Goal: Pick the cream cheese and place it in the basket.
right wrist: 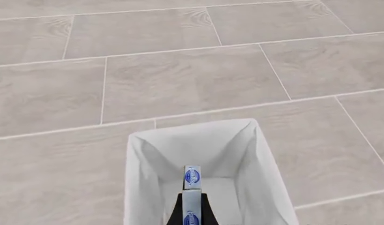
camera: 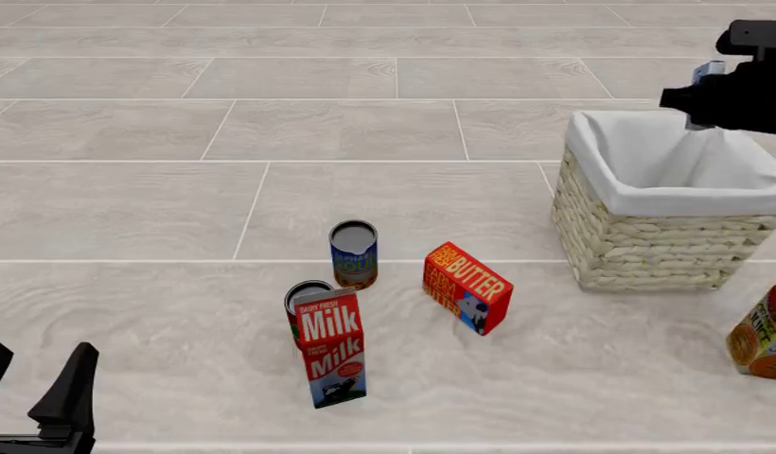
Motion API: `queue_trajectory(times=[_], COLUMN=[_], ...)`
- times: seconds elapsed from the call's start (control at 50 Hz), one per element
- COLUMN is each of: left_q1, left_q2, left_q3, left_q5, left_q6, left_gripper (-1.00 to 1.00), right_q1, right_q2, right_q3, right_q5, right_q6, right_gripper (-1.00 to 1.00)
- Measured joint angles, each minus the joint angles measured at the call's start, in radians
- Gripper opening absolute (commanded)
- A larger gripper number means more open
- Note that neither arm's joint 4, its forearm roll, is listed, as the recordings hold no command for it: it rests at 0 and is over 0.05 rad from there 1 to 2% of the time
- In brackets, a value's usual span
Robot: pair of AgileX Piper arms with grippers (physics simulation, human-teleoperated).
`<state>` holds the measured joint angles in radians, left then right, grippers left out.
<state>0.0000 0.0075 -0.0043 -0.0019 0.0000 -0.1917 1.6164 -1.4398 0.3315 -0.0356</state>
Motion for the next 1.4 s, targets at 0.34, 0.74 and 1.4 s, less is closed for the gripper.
queue_trajectory(times=[0.34,0.74,1.4], left_q1=[0.0,0.0,0.0], left_q2=[0.0,0.0,0.0], left_q3=[0.0,0.0,0.0], left_q5=[0.0,0.0,0.0], left_q6=[0.0,0.0,0.0], left_gripper=[1.0,1.0,1.0], right_q1=[-0.012,-0.003,-0.009], right_q2=[0.044,0.102,0.168], right_q3=[0.026,0.008,0.013], right_q5=[-0.031,-0.027,-0.043], right_q6=[-0.01,-0.041,-0.082], right_gripper=[-1.0,-1.0,-1.0])
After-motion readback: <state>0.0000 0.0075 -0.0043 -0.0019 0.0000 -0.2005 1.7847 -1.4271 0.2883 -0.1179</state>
